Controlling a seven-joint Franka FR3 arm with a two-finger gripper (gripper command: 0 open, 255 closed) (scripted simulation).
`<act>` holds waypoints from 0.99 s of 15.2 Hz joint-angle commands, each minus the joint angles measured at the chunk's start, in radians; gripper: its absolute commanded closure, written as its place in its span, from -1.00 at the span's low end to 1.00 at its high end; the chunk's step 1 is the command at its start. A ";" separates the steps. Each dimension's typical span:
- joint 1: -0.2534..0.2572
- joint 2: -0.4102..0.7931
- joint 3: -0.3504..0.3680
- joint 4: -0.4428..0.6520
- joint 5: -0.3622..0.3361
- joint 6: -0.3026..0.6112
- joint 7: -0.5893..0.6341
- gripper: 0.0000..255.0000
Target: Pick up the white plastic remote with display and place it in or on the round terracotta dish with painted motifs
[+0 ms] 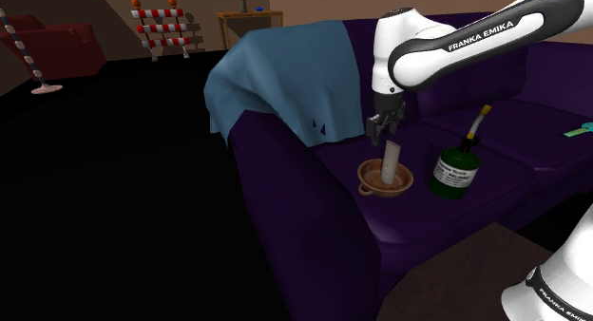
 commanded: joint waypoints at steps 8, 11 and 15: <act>0.009 -0.031 0.011 0.096 0.012 -0.128 -0.006 -1.00; 0.009 -0.031 0.011 0.096 0.012 -0.128 -0.006 -1.00; 0.009 -0.031 0.011 0.096 0.012 -0.128 -0.006 -1.00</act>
